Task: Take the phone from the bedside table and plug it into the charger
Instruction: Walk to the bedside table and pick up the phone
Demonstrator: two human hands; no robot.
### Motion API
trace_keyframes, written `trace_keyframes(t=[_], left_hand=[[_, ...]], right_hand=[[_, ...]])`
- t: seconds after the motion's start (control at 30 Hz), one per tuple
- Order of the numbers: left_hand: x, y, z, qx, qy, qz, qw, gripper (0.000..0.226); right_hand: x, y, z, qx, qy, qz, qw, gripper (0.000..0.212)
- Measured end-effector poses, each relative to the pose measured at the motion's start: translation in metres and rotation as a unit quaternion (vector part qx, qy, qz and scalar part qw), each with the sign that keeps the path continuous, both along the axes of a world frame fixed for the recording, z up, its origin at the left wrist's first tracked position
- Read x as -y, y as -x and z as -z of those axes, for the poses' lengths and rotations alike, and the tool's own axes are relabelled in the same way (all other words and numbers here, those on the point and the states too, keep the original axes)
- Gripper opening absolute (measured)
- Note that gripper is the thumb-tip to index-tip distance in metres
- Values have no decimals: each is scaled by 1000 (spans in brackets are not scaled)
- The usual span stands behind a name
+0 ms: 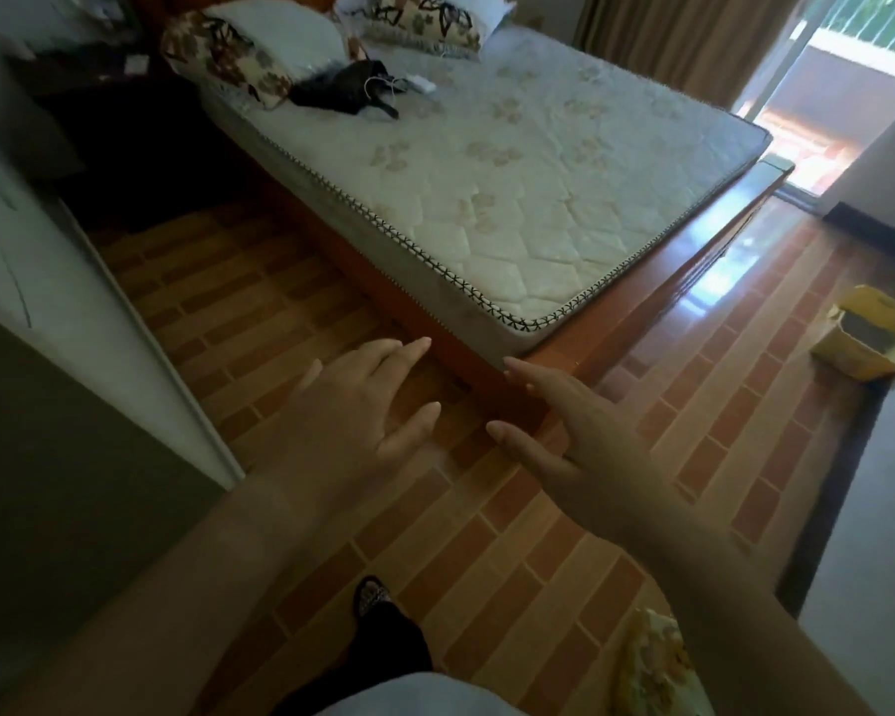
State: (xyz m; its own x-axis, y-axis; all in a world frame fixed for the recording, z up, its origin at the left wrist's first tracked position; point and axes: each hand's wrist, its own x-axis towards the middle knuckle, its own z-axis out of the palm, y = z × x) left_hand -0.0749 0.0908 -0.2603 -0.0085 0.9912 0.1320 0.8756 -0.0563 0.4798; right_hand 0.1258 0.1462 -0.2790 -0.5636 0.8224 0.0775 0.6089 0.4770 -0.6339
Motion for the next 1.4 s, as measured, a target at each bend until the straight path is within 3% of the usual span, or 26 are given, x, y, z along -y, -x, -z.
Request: trace_keyframes(t=[0.17, 0.53, 0.73, 1.0, 1.2, 1.4], left_hand=[[-45, 75, 16, -15, 47, -38, 998, 61], [-111, 179, 51, 32, 66, -134, 988, 63], [-219, 221, 65, 77, 67, -137, 985, 56], [-405, 281, 41, 28, 74, -119, 990, 59], [-466, 348, 39, 46, 71, -195, 977, 56], [-500, 447, 53, 82, 64, -293, 950, 55]], right_hand=[[-54, 80, 1, 35, 31, -32, 998, 71], [-161, 181, 22, 81, 84, -141, 983, 63], [-269, 226, 39, 61, 79, -134, 986, 67], [-452, 292, 22, 33, 41, -156, 986, 62], [-538, 371, 18, 23, 41, -215, 975, 59], [-601, 503, 26, 14, 48, -294, 954, 61]])
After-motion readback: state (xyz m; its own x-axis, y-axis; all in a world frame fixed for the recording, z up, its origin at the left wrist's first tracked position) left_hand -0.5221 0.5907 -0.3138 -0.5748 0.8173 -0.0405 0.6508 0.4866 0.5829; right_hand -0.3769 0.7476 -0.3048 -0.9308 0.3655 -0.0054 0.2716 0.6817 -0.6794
